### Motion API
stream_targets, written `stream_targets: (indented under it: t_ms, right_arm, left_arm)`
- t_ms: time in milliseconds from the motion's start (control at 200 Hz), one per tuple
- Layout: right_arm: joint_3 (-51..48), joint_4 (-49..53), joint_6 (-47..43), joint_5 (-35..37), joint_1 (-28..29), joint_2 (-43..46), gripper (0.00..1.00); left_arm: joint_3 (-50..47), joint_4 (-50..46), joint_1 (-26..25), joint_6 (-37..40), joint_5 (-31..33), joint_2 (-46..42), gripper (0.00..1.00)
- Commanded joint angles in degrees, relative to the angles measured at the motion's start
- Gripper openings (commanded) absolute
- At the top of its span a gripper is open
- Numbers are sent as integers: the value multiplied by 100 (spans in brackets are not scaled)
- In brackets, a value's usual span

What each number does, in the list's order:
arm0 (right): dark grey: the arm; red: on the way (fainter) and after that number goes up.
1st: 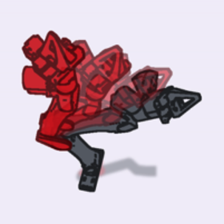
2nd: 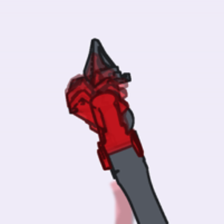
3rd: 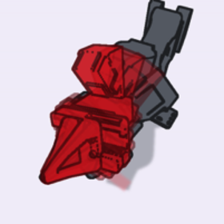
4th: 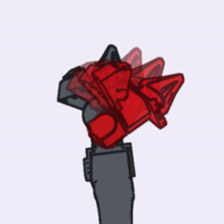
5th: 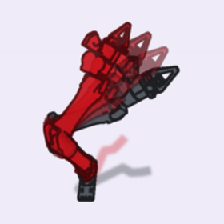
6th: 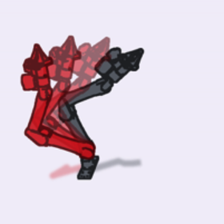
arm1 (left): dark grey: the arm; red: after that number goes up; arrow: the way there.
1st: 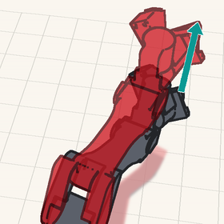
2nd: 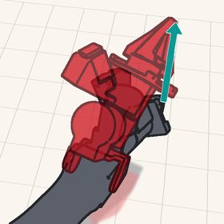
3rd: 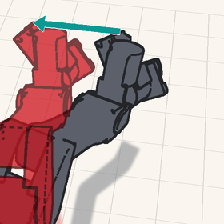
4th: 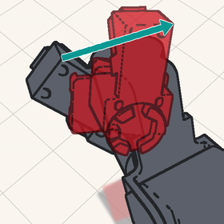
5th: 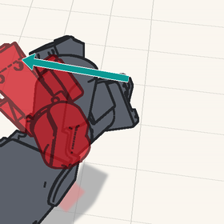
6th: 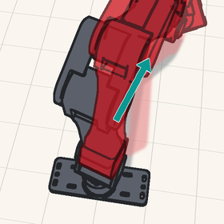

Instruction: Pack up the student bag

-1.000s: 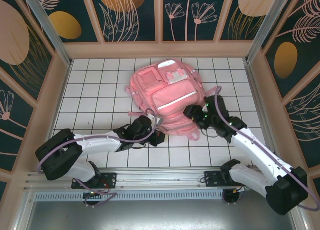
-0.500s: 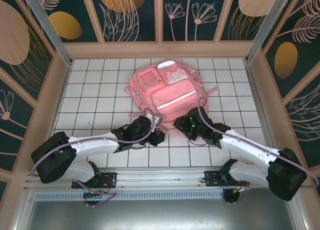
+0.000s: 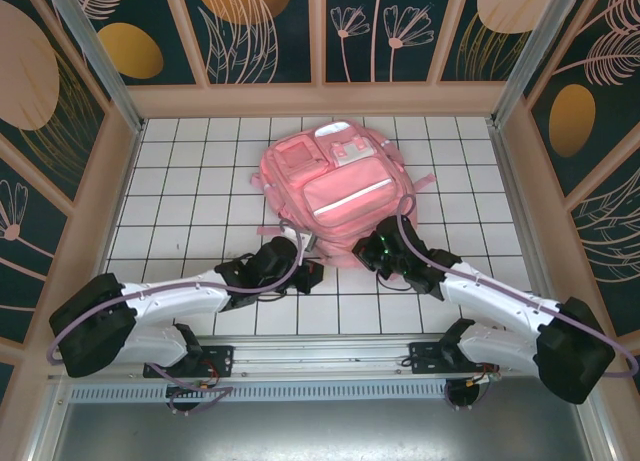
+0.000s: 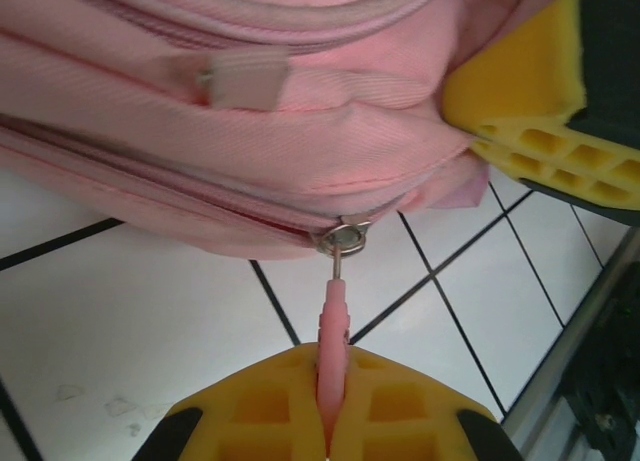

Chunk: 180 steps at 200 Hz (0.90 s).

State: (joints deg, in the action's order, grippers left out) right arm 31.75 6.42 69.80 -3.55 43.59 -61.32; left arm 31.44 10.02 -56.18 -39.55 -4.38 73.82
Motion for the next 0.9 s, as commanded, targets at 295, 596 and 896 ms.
stream_targets:
  t_ms: [295,596,896]
  right_arm:
    - [-144,708,-286,863,-141,276,0]
    - [-55,1125,-465,976,-302,783,0]
    - [-67,1183,-608,814,-501,971,0]
  left_arm:
    - [-151,-871,385,-317,795,-382,0]
    - [-122,-672,949,-143,736,86,0]
    - [-24,-209,1792,-59,604,584,0]
